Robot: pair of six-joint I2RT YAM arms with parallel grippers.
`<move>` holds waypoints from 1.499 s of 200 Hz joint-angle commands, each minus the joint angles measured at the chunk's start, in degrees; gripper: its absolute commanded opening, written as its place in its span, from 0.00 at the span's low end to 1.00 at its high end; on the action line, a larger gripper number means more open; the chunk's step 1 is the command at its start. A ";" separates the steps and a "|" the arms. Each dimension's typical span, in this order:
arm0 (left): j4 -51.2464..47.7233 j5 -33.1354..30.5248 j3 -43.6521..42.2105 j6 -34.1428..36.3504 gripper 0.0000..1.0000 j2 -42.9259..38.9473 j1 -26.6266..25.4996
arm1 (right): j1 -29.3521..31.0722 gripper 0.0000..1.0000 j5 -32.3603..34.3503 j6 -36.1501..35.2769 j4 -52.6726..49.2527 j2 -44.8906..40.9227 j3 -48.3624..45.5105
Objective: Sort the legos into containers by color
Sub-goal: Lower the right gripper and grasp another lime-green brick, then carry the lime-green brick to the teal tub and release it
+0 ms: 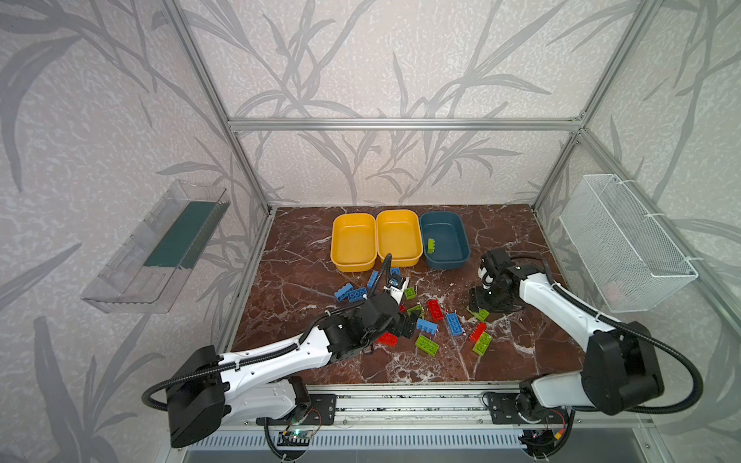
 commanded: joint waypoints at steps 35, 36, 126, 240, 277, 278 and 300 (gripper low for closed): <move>-3.14 -6.78 -1.52 -0.42 0.99 -3.74 -0.01 | 0.52 0.73 -1.58 -6.13 0.14 5.69 1.72; -3.15 -6.86 -1.55 -0.45 0.99 -3.73 -0.02 | 0.56 0.73 -1.66 -6.14 0.24 5.81 1.70; -3.70 -7.37 -0.99 -0.12 0.99 -4.13 -0.02 | 0.57 0.72 -0.53 -6.32 3.37 9.82 0.61; -4.25 -8.17 -0.37 0.67 0.99 -4.06 -0.02 | 0.60 0.29 6.77 -3.96 0.21 17.05 4.71; -4.50 -8.77 -0.72 0.97 0.99 -4.67 0.09 | 0.79 0.19 7.14 -3.47 -0.46 16.38 5.99; -4.57 -8.77 -0.71 0.95 0.99 -4.73 0.07 | 0.78 0.19 7.14 -3.44 -0.50 16.33 6.07; -4.61 -9.12 -0.56 1.34 0.99 -4.79 0.14 | 0.95 0.16 5.64 -3.11 -1.95 13.74 8.78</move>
